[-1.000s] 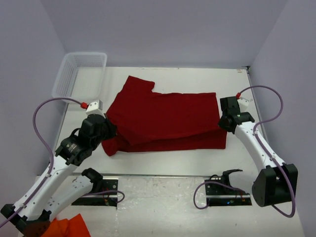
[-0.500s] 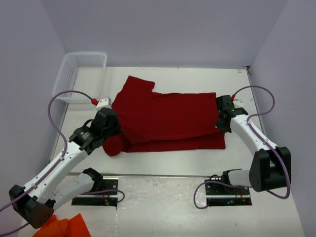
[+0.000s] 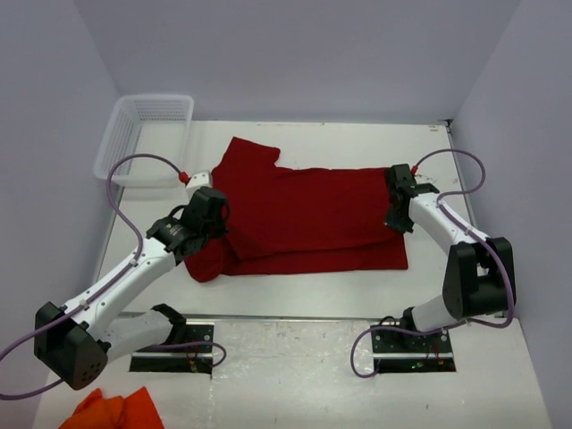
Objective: Fold and stack the t-shirts
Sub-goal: Fold the flattened tshirt in 1/3 of the way
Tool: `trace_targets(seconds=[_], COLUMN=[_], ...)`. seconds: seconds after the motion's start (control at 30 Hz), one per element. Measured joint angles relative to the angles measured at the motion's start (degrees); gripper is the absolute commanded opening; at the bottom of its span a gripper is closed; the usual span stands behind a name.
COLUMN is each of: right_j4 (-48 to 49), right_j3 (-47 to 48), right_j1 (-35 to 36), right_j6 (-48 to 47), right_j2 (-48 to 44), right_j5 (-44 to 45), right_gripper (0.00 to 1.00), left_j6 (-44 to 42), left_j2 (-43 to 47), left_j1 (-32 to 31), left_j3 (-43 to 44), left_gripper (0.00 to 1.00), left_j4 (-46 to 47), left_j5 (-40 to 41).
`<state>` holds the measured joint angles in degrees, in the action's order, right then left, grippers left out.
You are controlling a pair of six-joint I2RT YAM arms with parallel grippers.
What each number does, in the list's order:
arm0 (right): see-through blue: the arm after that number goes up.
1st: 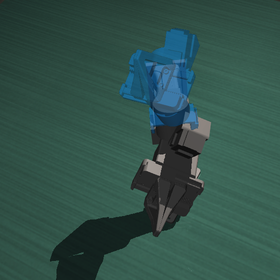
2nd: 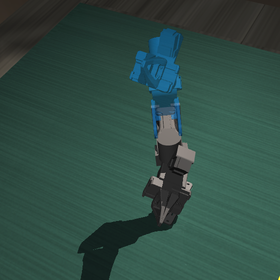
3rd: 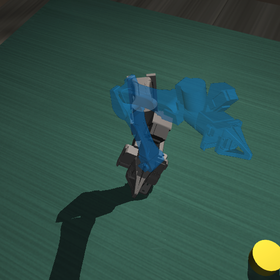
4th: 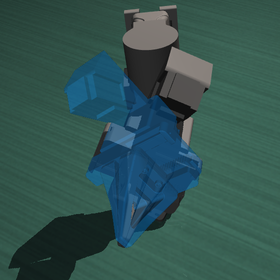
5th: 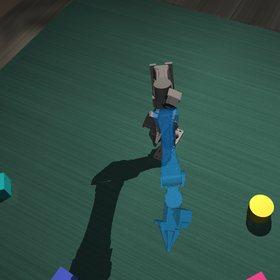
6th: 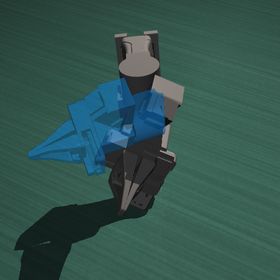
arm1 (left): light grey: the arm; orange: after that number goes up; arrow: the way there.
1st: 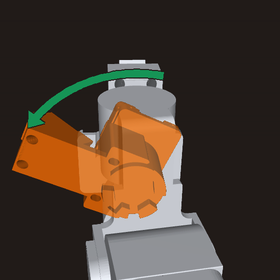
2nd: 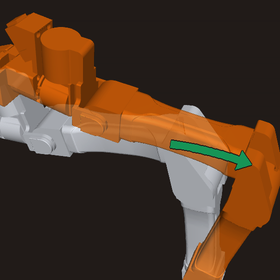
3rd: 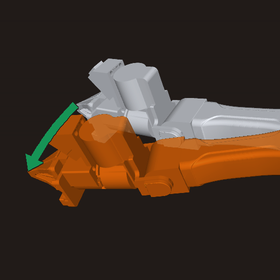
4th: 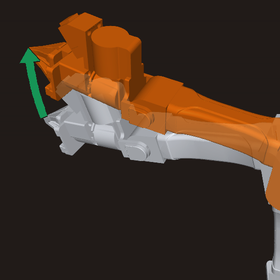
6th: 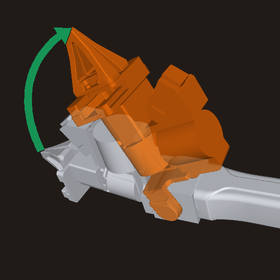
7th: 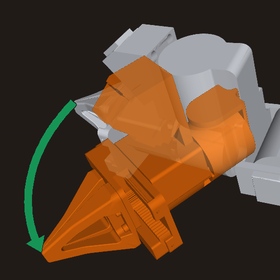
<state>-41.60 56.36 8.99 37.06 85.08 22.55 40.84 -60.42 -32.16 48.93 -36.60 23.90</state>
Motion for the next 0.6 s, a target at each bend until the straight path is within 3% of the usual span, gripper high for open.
trace_targets(seconds=[0.6], right_j4=[0.9], right_j3=[4.1], right_j1=[0.0], right_j6=[0.0], right_j2=[6.9], right_j5=[0.0], right_gripper=[0.0], left_j6=[-2.6], left_j2=[-10.7], left_j1=[0.8], left_j3=[4.7], left_gripper=[0.04], left_j4=[2.7], left_j5=[3.6])
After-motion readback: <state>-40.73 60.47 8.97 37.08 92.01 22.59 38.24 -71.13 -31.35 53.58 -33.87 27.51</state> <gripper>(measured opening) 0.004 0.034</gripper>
